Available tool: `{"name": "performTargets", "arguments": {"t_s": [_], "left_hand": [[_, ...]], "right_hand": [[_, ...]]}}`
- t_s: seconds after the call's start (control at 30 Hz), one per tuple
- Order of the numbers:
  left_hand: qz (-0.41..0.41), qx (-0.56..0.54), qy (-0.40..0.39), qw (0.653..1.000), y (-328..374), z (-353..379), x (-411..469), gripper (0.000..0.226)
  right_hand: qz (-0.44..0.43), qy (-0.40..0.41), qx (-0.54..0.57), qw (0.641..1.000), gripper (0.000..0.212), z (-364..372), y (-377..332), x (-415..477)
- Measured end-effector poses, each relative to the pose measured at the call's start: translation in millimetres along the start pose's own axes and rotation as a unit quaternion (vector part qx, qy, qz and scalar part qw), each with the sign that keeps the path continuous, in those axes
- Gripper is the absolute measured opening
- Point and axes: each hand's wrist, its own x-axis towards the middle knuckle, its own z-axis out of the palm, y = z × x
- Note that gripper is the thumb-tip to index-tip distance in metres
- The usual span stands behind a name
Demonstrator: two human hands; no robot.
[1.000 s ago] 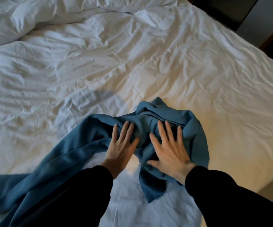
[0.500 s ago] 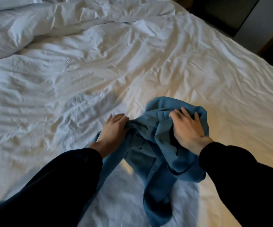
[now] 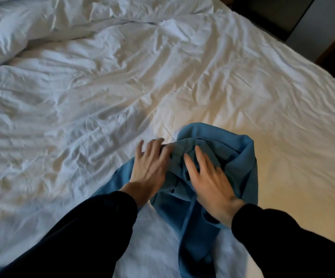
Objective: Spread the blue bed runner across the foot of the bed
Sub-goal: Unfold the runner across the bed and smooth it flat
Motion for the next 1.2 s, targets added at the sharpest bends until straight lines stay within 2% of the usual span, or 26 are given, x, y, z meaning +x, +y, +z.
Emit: {"name": "performTargets", "arguments": {"t_s": [0.1, 0.27, 0.4, 0.47, 0.53, 0.6, 0.7, 0.77, 0.8, 0.87, 0.97, 1.03, 1.1, 1.2], "left_hand": [[0.086, 0.051, -0.016, 0.995, 9, 7, -6, 0.068], [0.09, 0.072, -0.024, 0.993, 5, 13, 7, 0.063], [-0.009, -0.034, 0.02, 0.999, -5, 7, 44, 0.023], [-0.077, -0.114, 0.028, 0.99, -14, -3, 63, 0.024], [-0.136, -0.149, 0.031, 0.979, -26, -13, 80, 0.025], [-0.167, -0.124, 0.023, 0.978, -40, -14, 94, 0.02], [-0.245, -0.093, -0.088, 0.961, -57, -6, 105, 0.012], [-0.3, -0.067, -0.126, 0.943, -60, 0, 104, 0.02], [-0.306, -0.034, -0.13, 0.942, -58, 3, 101, 0.031], [-0.262, 0.016, -0.106, 0.959, -48, 11, 93, 0.053], [-0.123, 0.028, -0.052, 0.991, -24, 29, 75, 0.064], [-0.058, 0.042, -0.031, 0.997, -11, 39, 65, 0.046], [-0.041, 0.067, -0.038, 0.996, -5, 39, 61, 0.028], [-0.035, 0.112, -0.047, 0.992, -13, 34, 61, 0.026]], "right_hand": [[-0.012, 0.021, 0.024, 0.999, 0.09, -4, 14, 11], [-0.015, 0.035, 0.041, 0.998, 0.089, -11, 34, 20], [-0.005, 0.101, 0.122, 0.987, 0.073, -25, 57, 47], [0.017, 0.149, 0.15, 0.977, 0.065, -42, 72, 65], [0.006, 0.173, 0.163, 0.971, 0.058, -57, 86, 83], [0.004, 0.161, 0.152, 0.975, 0.053, -63, 95, 102], [0.092, 0.135, 0.026, 0.986, 0.038, -53, 100, 123], [0.13, 0.157, -0.018, 0.979, 0.037, -44, 93, 119], [0.121, 0.179, -0.004, 0.976, 0.04, -42, 86, 111], [0.053, 0.213, 0.038, 0.975, 0.047, -39, 66, 85], [-0.056, 0.151, -0.05, 0.986, 0.059, -18, 46, 48], [-0.054, 0.104, -0.116, 0.986, 0.062, -3, 52, 40], [-0.026, 0.11, -0.119, 0.987, 0.059, 0, 70, 45], [-0.014, 0.151, -0.089, 0.984, 0.045, -8, 103, 58]]}}
